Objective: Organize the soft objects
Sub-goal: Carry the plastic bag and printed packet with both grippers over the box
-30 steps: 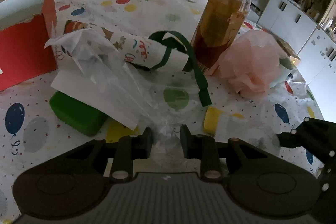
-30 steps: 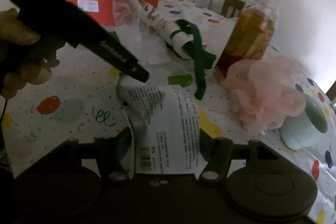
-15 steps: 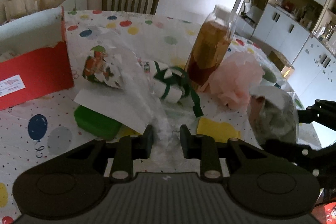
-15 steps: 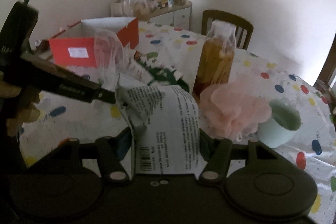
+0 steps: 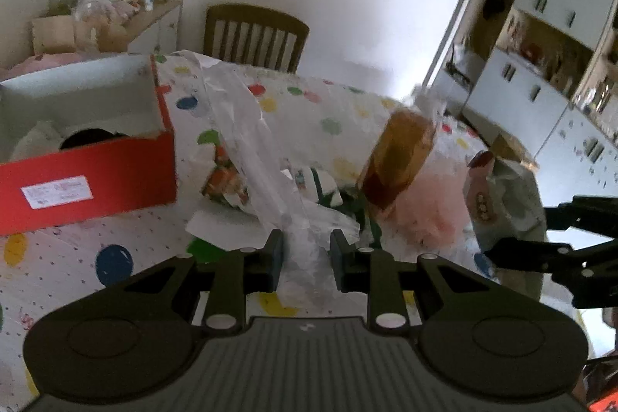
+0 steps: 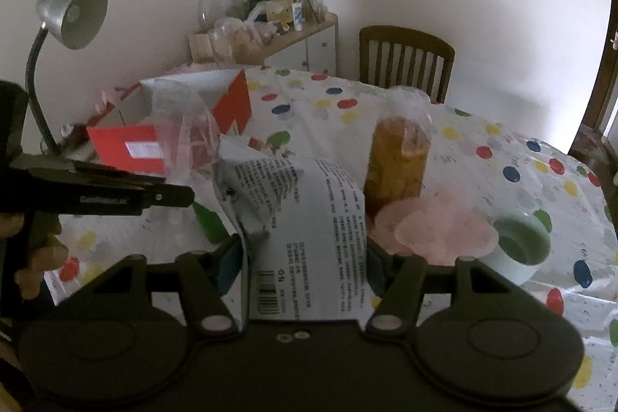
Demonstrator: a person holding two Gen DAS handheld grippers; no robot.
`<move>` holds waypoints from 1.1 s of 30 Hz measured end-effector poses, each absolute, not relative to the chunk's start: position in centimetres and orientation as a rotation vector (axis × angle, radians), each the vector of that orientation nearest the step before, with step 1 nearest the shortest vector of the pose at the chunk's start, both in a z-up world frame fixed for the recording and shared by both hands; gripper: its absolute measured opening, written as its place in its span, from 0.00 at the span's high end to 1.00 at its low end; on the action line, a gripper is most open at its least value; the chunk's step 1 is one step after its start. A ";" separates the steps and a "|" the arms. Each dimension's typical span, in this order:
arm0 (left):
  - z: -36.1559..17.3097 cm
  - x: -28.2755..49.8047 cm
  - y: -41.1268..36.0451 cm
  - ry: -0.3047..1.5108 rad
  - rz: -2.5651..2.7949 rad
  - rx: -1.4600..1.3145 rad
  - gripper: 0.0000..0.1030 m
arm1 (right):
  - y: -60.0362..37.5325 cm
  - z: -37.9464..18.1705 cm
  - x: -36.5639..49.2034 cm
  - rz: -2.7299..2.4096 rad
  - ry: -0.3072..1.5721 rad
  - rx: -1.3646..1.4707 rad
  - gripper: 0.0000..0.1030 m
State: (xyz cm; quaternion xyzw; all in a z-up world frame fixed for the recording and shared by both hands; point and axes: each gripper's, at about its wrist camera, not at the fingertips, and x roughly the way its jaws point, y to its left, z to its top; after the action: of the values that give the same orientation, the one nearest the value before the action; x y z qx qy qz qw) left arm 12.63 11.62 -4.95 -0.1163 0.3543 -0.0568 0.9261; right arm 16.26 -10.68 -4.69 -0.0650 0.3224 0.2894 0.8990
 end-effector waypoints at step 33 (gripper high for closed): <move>1.2 15.5 27.2 0.641 0.019 -0.246 0.76 | 5.8 2.4 23.0 0.706 0.649 -0.087 0.39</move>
State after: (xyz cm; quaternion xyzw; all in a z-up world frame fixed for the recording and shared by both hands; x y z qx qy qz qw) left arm 15.51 27.23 1.20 -0.1205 0.3141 0.0092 0.9417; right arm 22.97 5.82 2.42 -0.0420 0.3121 0.3396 0.8863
